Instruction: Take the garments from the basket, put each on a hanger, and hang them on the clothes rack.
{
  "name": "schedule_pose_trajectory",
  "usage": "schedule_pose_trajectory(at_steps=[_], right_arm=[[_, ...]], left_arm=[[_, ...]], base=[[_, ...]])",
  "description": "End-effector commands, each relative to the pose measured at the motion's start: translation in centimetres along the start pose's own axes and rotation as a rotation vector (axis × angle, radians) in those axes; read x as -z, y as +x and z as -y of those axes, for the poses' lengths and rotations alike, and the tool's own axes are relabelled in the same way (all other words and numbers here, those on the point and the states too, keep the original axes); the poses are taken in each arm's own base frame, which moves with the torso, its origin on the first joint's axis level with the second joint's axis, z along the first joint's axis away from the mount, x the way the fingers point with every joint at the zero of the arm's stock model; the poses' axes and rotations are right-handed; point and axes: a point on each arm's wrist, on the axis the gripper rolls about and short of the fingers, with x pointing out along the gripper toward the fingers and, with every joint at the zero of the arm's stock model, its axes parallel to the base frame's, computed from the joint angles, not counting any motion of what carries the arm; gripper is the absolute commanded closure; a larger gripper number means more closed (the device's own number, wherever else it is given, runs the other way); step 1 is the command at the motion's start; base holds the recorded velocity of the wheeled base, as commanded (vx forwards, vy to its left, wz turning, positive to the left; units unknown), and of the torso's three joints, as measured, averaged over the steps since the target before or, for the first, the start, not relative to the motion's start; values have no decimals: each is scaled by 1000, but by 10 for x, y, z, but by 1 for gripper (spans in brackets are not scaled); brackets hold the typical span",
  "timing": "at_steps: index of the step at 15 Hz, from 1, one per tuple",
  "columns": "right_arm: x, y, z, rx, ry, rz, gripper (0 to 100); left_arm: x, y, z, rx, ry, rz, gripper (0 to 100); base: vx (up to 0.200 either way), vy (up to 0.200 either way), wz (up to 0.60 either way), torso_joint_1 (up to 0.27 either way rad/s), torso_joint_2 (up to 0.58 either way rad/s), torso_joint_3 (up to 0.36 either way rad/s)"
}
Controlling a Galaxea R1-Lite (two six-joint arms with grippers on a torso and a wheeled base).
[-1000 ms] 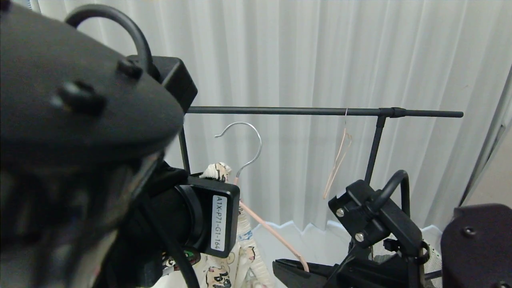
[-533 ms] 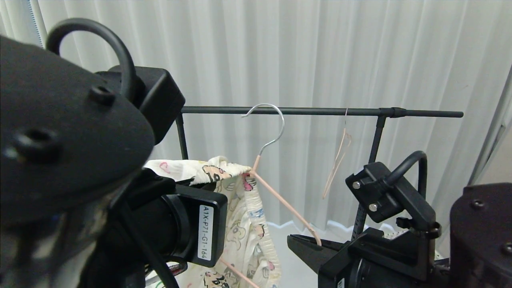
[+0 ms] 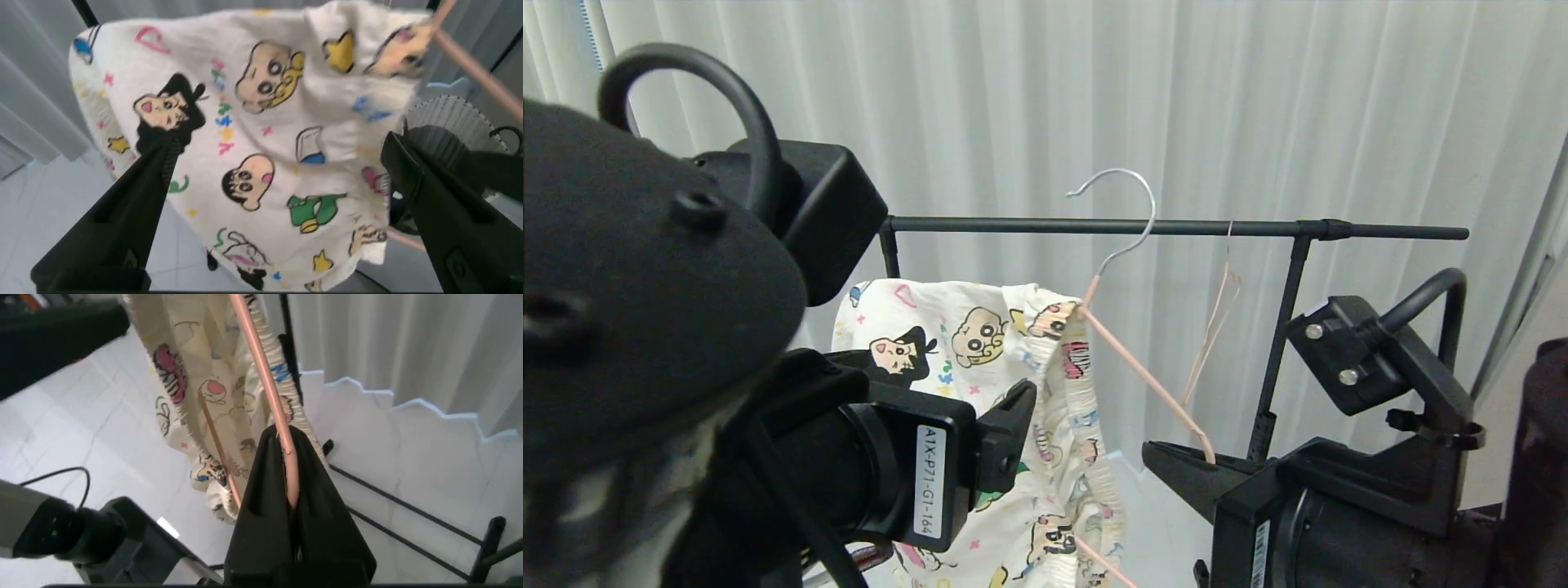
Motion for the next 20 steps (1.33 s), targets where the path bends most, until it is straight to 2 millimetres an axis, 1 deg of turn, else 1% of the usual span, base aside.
schedule_pose_trajectory(at_steps=[1, 2, 3, 4, 9, 11, 13, 14, 15, 18, 20], right_arm=[[-6, -6, 9, 27, 6, 30, 100], [-6, -8, 16, 45, -16, 33, 100], [-6, -8, 16, 45, -16, 33, 100], [-2, -18, 31, 80, -71, 31, 100], [22, -52, 55, 65, -159, -9, 100], [29, -65, 62, 13, -199, -24, 100], [39, -77, 66, -50, -256, -49, 100], [43, -80, 66, -69, -273, -59, 100], [46, -82, 65, -89, -285, -71, 100], [49, -84, 58, -150, -296, -74, 100], [53, -85, 59, -176, -308, -94, 100]], left_arm=[[6, -3, -5, -1, 9, -1, 0], [9, -6, -8, 2, 13, -3, 0], [9, -6, -8, 2, 13, -3, 0], [17, -10, -18, -1, 19, -6, 0], [25, -21, -36, 7, 31, 6, 0], [31, -28, -36, 46, 74, 10, 0], [35, -35, -32, 100, 101, 12, 0], [37, -38, -29, 132, 116, 11, 0], [40, -43, -25, 183, 135, 8, 0], [45, -56, -18, 299, 174, 1, 0], [46, -64, -21, 380, 207, 0, 0]], base=[[0, 0, 0, 0, 0, 0], [0, 0, 0, 0, 0, 0], [0, 0, 0, 0, 0, 0], [0, 0, 0, 0, 0, 0], [0, 0, 0, 0, 0, 0], [0, 0, 0, 0, 0, 0], [0, 0, 0, 0, 0, 0], [0, 0, 0, 0, 0, 0], [0, 0, 0, 0, 0, 0], [0, 0, 0, 0, 0, 0], [0, 0, 0, 0, 0, 0]])
